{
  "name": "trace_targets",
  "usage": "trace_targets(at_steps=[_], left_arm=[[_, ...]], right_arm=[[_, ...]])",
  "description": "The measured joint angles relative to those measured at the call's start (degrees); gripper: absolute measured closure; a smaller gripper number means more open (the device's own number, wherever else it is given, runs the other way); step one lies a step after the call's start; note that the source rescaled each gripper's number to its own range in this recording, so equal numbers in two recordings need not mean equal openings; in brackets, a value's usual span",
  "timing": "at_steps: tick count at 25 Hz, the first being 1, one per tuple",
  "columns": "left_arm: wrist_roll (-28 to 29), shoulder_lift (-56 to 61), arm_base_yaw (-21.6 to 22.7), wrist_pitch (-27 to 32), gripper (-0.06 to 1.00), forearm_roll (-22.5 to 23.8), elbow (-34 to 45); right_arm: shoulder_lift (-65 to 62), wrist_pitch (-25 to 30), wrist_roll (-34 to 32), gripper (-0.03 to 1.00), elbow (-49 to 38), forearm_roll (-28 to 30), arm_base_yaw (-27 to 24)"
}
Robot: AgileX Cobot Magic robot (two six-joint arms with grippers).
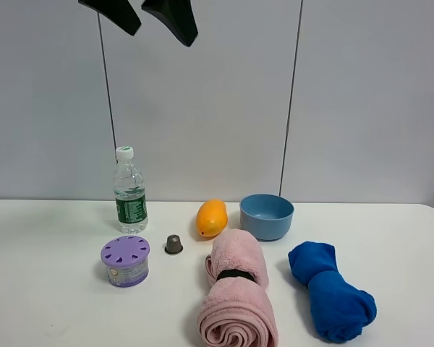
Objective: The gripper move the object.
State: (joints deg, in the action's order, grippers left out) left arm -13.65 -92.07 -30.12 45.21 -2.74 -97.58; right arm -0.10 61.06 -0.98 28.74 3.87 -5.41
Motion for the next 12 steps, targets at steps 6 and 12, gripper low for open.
trace_targets(at_steps=[6,12], left_arm=[[2.88,4.17,7.10,1.15,-0.06,4.48,0.00],[3.39,8.57,15.80,5.22,-0.06,6.48,0.00]], right_arm=[[0.00,0.00,0.00,-0.03,0.00,0.00,0.00],[0.00,0.00,0.00,-0.03,0.00,0.00,0.00]])
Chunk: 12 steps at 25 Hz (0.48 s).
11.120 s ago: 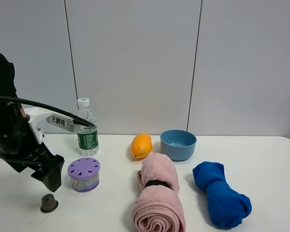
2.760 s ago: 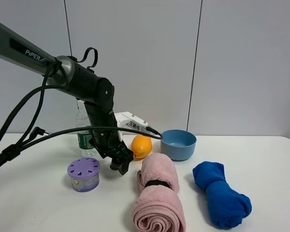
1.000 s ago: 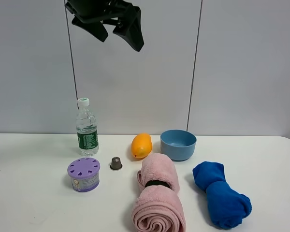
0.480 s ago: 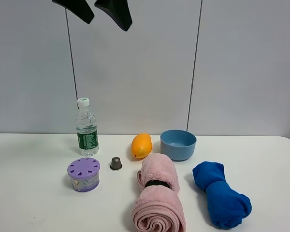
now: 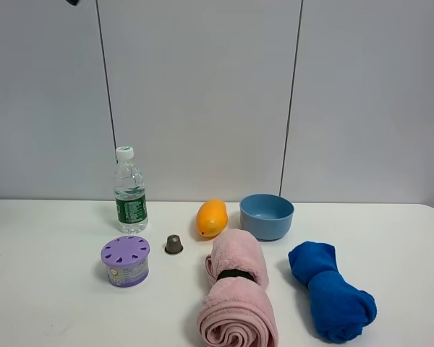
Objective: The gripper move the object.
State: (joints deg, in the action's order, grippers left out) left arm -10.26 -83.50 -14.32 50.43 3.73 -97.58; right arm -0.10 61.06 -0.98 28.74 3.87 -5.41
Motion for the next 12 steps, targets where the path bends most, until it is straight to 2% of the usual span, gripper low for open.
trace_targets(at_steps=[5,12], left_arm=[[0.40,6.88,4.19,1.14,-0.06,0.45,2.44],[2.81,25.60,6.07,1.27,-0.06,1.77,17.92]], right_arm=[[0.00,0.00,0.00,-0.03,0.00,0.00,0.00],[0.00,0.00,0.00,-0.03,0.00,0.00,0.00]])
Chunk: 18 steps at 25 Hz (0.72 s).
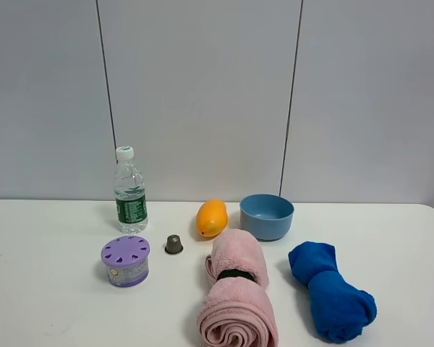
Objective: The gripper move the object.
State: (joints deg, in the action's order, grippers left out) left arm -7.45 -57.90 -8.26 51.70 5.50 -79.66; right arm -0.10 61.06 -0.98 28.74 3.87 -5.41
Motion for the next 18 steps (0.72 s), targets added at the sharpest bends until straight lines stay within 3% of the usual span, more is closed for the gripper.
trace_targets(at_steps=[10,13,18], left_arm=[[9.81,36.02,0.00,5.92,-0.06,2.84,29.21],[11.19,42.52,0.00,6.06,-0.06,2.77,34.36],[12.34,57.33,0.00,9.05,-0.06,-1.62,45.48]], right_arm=[[0.00,0.00,0.00,-0.03,0.00,0.00,0.00],[0.00,0.00,0.00,-0.03,0.00,0.00,0.00],[0.00,0.00,0.00,-0.03,0.00,0.00,0.00]])
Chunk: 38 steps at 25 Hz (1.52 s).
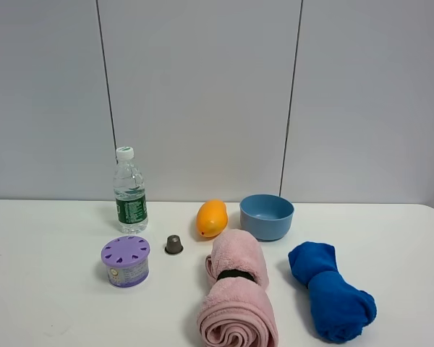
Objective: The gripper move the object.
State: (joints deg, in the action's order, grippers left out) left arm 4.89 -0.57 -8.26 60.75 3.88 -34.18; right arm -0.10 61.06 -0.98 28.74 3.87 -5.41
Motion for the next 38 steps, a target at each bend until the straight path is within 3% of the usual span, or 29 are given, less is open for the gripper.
trace_targets(at_steps=[4,8,13,21,28,38], left_arm=[[0.04,0.88,0.00,4.71,-0.06,-0.63,2.43],[0.04,0.88,0.00,5.15,-0.06,-0.76,2.64],[-0.84,0.92,0.00,0.96,-0.06,-0.63,4.72],[-1.50,0.93,0.07,-0.12,-0.06,-0.63,5.03],[-1.50,0.93,6.92,-0.12,-0.06,-0.65,5.03],[-1.50,0.93,7.71,-0.16,-0.06,-0.65,5.05]], right_arm=[[0.00,0.00,0.00,-0.03,0.00,0.00,0.00],[0.00,0.00,0.00,-0.03,0.00,0.00,0.00],[0.00,0.00,0.00,-0.03,0.00,0.00,0.00],[0.00,0.00,0.00,-0.03,0.00,0.00,0.00],[0.00,0.00,0.00,-0.03,0.00,0.00,0.00],[0.00,0.00,0.00,-0.03,0.00,0.00,0.00]])
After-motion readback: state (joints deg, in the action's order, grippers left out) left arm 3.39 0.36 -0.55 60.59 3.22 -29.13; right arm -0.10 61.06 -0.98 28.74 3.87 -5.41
